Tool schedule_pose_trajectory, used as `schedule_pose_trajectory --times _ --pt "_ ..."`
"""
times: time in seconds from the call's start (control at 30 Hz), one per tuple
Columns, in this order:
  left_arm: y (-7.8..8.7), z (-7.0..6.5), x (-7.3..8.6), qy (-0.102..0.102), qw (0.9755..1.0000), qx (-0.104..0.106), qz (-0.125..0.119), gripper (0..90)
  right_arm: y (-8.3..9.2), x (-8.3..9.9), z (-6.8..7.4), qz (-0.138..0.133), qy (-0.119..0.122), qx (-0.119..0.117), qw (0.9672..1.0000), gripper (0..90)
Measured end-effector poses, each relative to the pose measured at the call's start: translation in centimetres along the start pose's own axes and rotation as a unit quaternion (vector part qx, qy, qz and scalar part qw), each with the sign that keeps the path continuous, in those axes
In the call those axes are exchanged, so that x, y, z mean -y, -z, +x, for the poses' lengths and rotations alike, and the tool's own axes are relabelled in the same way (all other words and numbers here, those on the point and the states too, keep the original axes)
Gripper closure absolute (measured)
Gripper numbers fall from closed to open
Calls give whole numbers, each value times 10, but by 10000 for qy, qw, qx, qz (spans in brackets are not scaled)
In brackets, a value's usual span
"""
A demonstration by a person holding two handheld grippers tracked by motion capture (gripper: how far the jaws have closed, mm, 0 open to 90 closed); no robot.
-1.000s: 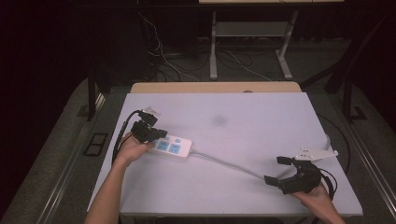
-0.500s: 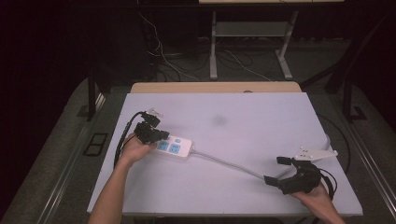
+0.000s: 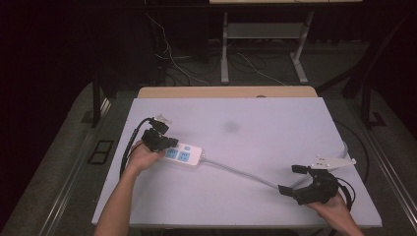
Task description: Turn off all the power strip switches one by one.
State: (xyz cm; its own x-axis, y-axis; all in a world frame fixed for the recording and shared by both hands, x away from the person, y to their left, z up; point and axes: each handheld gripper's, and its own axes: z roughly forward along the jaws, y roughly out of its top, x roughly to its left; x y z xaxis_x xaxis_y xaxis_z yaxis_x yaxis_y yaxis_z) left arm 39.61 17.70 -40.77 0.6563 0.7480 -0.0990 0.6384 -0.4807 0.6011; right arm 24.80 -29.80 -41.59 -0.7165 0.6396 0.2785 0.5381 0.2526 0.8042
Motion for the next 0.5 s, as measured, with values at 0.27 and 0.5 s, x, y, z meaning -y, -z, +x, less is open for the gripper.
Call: schedule_pose_trajectory --times 0.27,0.5 --pt "0 2 3 83 9999 45 -114 896 0 0 0 16 13 19 10000 5" --pt "-2 1 2 165 9998 -11 -104 900 0 0 1 35 30 25 10000 5"
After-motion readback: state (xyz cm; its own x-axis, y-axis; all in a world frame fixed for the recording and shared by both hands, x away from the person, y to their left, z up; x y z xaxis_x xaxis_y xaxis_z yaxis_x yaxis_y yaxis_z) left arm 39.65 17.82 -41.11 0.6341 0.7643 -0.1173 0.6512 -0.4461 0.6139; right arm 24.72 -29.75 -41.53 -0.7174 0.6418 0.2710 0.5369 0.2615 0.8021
